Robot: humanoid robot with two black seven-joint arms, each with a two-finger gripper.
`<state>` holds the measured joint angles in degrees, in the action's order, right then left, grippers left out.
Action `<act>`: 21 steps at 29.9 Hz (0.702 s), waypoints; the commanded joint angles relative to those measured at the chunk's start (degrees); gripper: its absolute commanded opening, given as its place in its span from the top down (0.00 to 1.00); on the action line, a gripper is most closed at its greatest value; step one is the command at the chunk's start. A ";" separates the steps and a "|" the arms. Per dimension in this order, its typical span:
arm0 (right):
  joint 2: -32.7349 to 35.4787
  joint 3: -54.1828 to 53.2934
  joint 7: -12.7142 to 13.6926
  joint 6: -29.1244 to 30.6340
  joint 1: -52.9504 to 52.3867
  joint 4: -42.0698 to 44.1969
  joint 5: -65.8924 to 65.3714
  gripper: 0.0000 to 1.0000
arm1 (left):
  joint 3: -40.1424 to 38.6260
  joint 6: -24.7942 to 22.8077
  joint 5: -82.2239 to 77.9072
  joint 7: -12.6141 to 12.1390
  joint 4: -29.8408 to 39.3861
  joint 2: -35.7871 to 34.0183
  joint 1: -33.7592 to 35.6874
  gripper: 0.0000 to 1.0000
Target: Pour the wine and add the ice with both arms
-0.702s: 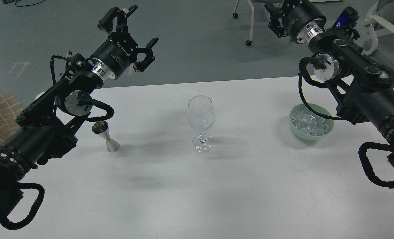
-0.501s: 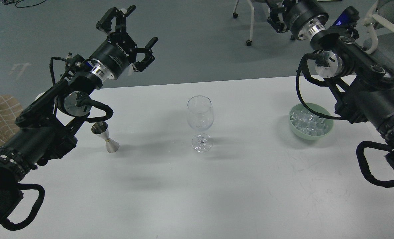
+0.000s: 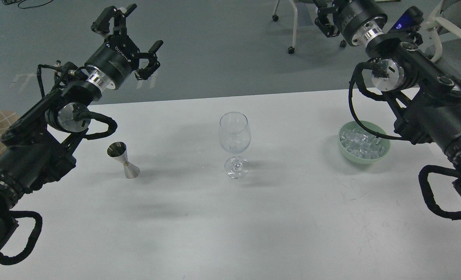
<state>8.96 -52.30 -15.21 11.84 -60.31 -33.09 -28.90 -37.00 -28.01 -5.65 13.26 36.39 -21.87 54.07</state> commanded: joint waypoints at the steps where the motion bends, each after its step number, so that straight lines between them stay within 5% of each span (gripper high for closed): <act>1: 0.00 0.00 0.09 0.38 0.02 -0.74 0.07 0.00 | -0.18 0.01 0.03 -0.08 -1.06 0.42 0.24 0.01; 21: 0.36 0.62 -0.17 0.64 1.07 -1.01 -0.11 0.00 | -0.27 0.01 0.47 -0.34 -0.18 0.51 -0.11 0.02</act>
<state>9.29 -51.54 -15.38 12.48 -59.26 -34.08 -29.02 -37.28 -27.99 -5.28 13.62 36.11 -21.33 53.80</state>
